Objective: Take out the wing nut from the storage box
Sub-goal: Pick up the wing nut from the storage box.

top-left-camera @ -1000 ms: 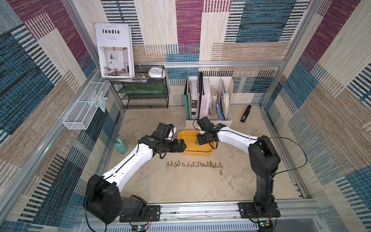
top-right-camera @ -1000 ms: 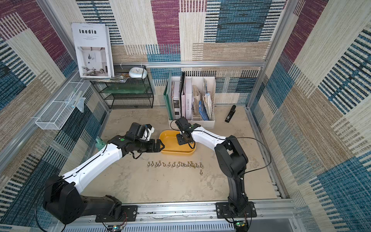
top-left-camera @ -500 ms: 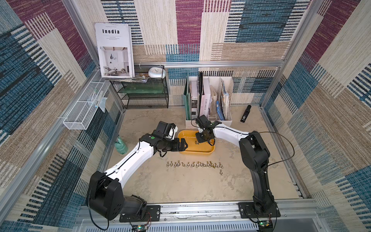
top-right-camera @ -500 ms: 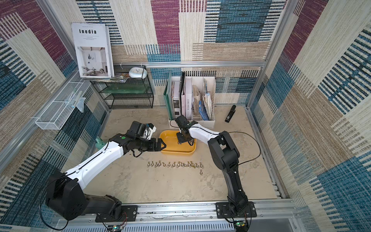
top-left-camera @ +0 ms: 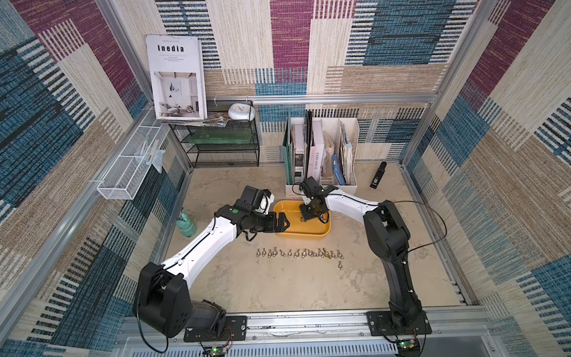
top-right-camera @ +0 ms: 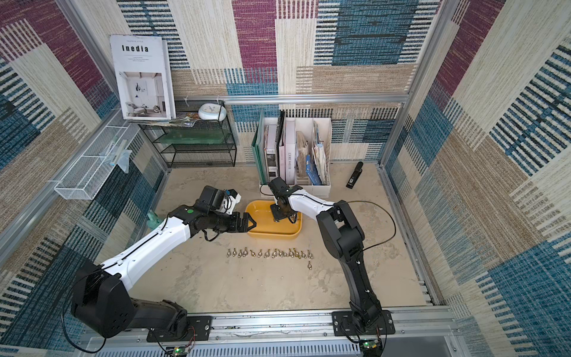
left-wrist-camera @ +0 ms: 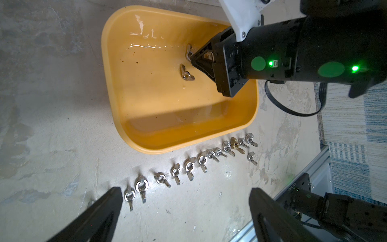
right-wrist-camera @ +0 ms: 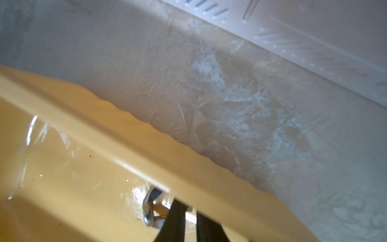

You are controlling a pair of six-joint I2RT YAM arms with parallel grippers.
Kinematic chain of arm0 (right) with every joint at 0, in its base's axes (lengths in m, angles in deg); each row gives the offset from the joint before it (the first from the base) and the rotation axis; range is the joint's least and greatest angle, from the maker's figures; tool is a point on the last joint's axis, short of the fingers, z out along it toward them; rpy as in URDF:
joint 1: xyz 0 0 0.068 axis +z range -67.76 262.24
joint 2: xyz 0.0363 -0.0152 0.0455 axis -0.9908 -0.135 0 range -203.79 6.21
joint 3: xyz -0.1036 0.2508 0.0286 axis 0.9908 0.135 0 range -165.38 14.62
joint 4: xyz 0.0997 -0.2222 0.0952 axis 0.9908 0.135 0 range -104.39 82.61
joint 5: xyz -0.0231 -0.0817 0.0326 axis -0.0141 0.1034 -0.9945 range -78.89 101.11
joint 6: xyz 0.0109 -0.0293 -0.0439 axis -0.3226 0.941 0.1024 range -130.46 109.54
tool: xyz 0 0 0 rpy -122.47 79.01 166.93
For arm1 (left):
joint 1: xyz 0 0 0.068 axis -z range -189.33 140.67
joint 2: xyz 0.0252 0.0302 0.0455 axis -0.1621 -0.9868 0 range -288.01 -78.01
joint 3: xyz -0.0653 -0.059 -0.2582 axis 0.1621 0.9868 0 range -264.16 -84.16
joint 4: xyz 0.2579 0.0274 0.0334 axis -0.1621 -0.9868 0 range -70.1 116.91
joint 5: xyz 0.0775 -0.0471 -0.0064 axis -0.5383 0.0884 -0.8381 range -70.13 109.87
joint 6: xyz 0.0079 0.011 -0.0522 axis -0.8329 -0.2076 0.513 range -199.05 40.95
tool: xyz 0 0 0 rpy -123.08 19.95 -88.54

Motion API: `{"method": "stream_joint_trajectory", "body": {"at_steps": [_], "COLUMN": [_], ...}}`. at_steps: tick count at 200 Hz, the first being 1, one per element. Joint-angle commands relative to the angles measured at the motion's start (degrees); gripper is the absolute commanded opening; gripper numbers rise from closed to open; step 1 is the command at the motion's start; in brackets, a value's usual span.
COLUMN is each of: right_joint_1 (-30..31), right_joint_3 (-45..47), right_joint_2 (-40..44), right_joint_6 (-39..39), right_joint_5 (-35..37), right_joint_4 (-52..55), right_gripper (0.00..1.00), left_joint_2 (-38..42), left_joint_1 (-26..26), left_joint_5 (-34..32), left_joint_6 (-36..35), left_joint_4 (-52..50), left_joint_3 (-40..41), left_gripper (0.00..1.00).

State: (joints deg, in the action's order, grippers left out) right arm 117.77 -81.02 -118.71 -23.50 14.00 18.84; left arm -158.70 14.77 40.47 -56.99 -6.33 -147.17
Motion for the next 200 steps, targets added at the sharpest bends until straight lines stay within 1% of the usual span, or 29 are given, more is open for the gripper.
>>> {"method": "stream_joint_trajectory", "body": {"at_steps": [1,5,18,38,69,92,154,200], "right_joint_1": [0.03,-0.01,-0.02,0.00,-0.02,0.08,1.20,3.96], "right_joint_3": [-0.26,-0.24,-0.16,0.16,1.60,4.23,17.57,28.50], "right_joint_2": [0.03,0.03,0.12,1.09,4.14,7.94,22.54,34.24], "right_joint_6": [0.04,0.00,-0.01,-0.31,-1.17,-2.57,-7.95,-14.03], "right_joint_5": [-0.48,-0.42,-0.43,-0.48,-0.23,0.09,2.08,4.00], "right_joint_4": [0.52,0.56,0.61,0.66,1.03,1.04,1.68,2.94], "right_gripper": [0.11,0.11,0.05,0.00,0.00,0.00,0.00,0.00], "left_joint_2": [-0.15,-0.10,-0.01,0.28,1.04,1.58,3.24,4.16], "left_joint_1": [-0.02,-0.02,-0.03,-0.03,-0.02,-0.10,0.34,3.67], "left_joint_5": [0.29,0.29,0.32,0.76,1.71,2.32,7.56,9.10], "left_joint_6": [-0.71,-0.71,-0.62,-0.46,-0.45,-0.45,1.46,1.20], "left_joint_4": [0.51,0.48,0.56,0.69,1.02,1.39,5.25,5.58], "left_joint_3": [-0.37,-0.37,-0.19,0.14,0.85,1.46,4.69,5.57], "left_gripper": [0.99,0.99,0.99,0.99,0.99,0.99,0.99,0.99]}}
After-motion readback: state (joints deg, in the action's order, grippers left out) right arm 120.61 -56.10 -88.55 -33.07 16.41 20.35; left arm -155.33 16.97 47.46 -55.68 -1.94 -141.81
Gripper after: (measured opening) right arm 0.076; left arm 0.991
